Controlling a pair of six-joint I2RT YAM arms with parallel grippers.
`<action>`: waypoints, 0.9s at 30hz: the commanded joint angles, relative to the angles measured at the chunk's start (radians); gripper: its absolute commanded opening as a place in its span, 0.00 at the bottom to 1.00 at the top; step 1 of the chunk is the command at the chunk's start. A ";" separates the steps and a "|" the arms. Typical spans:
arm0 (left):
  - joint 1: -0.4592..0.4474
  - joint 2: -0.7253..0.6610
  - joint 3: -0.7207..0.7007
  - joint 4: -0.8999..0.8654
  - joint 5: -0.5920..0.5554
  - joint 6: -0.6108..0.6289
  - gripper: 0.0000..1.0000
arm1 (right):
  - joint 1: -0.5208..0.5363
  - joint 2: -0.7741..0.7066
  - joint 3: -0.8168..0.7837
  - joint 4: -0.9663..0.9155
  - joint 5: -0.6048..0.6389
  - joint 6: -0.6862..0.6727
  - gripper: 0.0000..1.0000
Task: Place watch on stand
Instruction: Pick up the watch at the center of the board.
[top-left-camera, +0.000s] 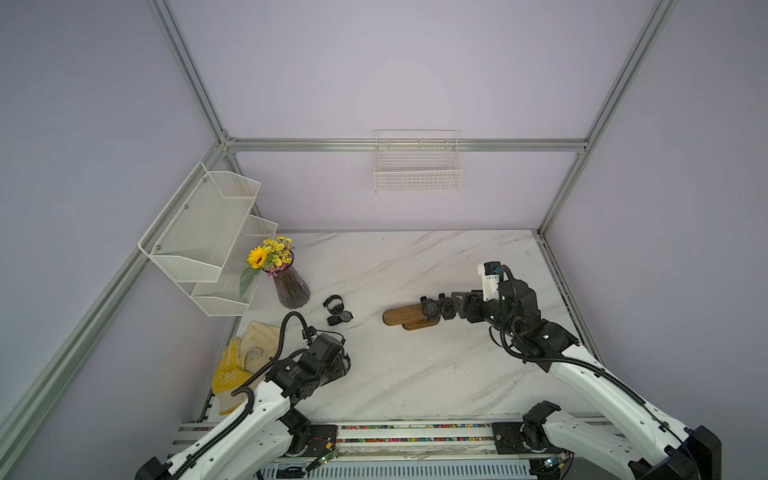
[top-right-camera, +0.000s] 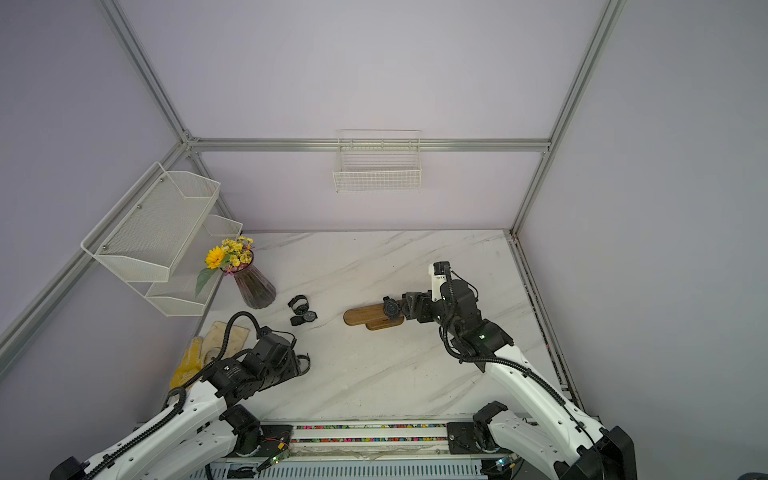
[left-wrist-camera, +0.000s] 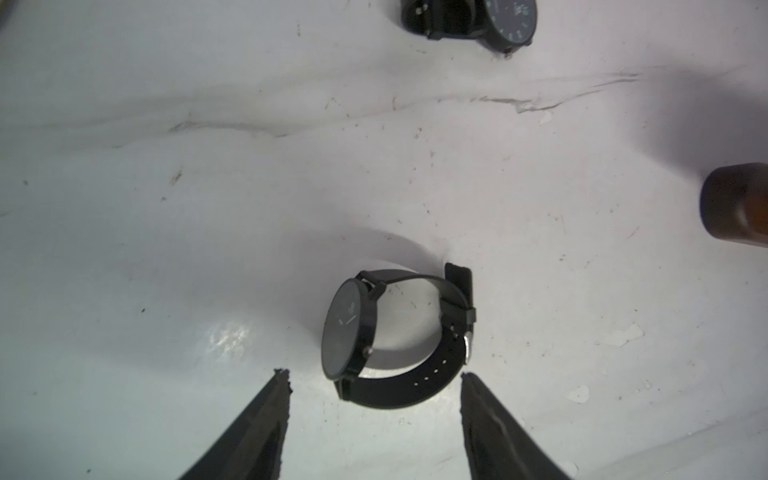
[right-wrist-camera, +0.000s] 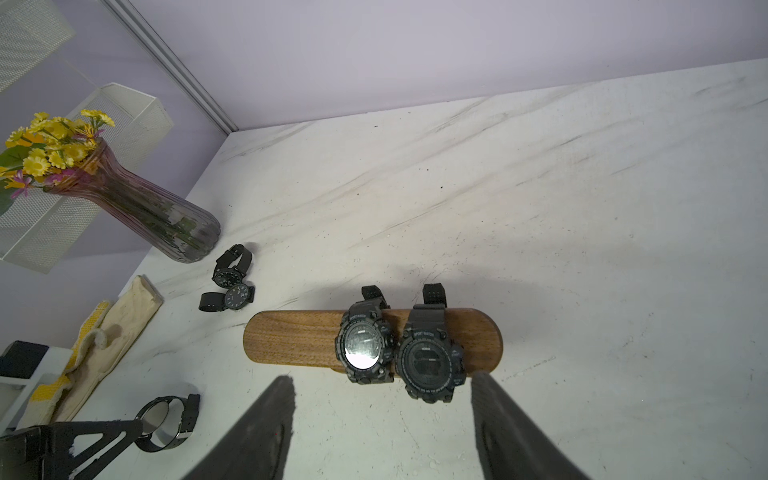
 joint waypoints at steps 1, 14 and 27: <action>0.004 0.003 -0.043 -0.008 -0.027 -0.061 0.61 | 0.002 -0.008 0.004 0.027 -0.004 0.000 0.69; 0.004 0.108 -0.050 0.069 -0.073 -0.037 0.39 | 0.002 -0.013 0.003 0.021 -0.020 -0.002 0.69; 0.005 0.155 -0.020 0.084 -0.079 0.012 0.21 | 0.002 -0.012 0.006 0.015 -0.029 0.005 0.69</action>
